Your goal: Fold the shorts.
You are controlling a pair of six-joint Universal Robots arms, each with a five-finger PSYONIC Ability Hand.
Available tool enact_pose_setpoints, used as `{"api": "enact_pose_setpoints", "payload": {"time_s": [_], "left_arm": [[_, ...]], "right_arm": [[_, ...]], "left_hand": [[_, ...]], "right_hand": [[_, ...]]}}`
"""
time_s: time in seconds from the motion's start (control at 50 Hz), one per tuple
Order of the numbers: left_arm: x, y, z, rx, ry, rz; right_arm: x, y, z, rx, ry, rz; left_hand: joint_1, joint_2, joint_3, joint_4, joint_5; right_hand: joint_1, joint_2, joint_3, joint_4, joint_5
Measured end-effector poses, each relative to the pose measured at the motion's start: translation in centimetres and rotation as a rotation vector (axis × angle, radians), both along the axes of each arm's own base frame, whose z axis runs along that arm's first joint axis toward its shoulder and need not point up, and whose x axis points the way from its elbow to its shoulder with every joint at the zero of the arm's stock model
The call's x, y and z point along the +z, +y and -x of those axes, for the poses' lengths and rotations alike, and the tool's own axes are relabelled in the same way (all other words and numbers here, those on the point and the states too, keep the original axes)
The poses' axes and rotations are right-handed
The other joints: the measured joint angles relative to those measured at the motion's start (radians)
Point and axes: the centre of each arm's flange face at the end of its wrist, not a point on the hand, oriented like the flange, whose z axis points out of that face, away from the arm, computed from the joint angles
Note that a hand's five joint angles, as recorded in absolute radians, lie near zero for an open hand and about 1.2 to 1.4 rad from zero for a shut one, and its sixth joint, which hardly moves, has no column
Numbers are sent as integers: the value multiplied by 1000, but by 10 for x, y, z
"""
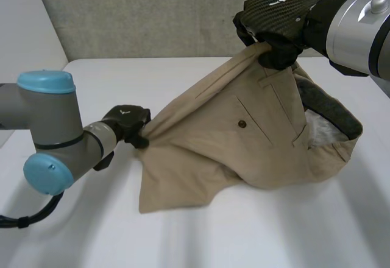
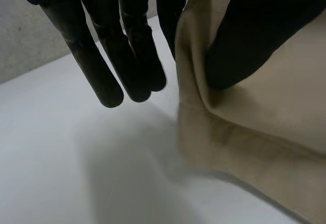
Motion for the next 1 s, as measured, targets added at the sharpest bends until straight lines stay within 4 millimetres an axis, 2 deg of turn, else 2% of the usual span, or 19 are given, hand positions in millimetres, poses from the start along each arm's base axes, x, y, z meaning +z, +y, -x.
{"api": "enact_pose_setpoints", "payload": {"time_s": [0.06,0.08,0.14,0.16,0.18,0.2,0.24,0.26,0.28,0.32,0.34,0.44,0.54,0.64,0.66,0.72,0.76,0.82,1.0], "left_arm": [[3,-10,1,3,4,46],[15,-25,5,11,27,133],[38,-43,12,21,74,270],[59,-53,16,30,112,374],[59,-53,16,30,112,374],[90,-63,22,49,168,515],[124,-69,25,79,227,655],[145,-70,25,101,263,733],[145,-70,25,101,263,733],[198,-66,23,175,366,925],[222,-61,20,217,421,1009],[250,-43,15,277,503,1100],[235,-27,17,273,490,1050],[181,-13,18,251,394,891],[160,-9,17,245,355,831],[122,0,15,232,281,715],[106,5,14,225,248,663],[66,24,10,202,150,508],[17,69,0,147,-26,233]], "right_arm": [[-2,-4,0,-4,19,21],[-5,-15,-2,-13,41,59],[-5,-36,-7,-48,50,149],[1,-51,-10,-86,35,226],[1,-51,-10,-86,35,226],[12,-71,-14,-147,-5,341],[24,-86,-16,-203,-49,441],[28,-91,-16,-227,-68,481],[28,-91,-16,-227,-68,481],[48,-109,-17,-315,-159,641],[69,-112,-18,-344,-256,758],[96,-105,-20,-310,-407,880],[78,-107,-27,-255,-388,760],[19,-113,-31,-225,-259,431],[7,-113,-31,-223,-236,366],[-40,-110,-28,-225,-145,109],[-57,-108,-26,-228,-111,14],[-99,-97,-21,-237,-23,-203],[-159,-60,-4,-252,143,-479]], "left_hand": [[0,67,66,66,26],[0,79,79,76,26],[0,80,81,76,26],[0,81,81,76,26],[0,81,81,76,26],[0,82,82,76,26],[0,82,82,76,26],[0,82,82,76,26],[0,82,82,76,26],[0,83,82,76,26],[0,83,82,76,26],[0,83,82,76,26],[0,85,86,80,26],[0,86,87,80,26],[0,86,87,80,26],[0,86,88,80,26],[0,86,88,80,26],[0,86,88,80,26],[0,86,88,81,26]], "right_hand": [[0,0,0,0,0],[0,0,0,0,0],[0,0,0,1,0],[0,0,0,2,0],[0,0,0,2,0],[0,0,0,2,0],[0,0,0,2,0],[0,0,0,2,0],[0,0,0,2,0],[0,0,0,2,0],[0,0,0,2,0],[0,0,0,2,0],[0,0,0,2,2],[0,0,0,2,10],[0,0,0,2,10],[0,0,0,2,10],[0,0,0,2,10],[0,0,0,2,10],[0,0,0,2,10]]}}
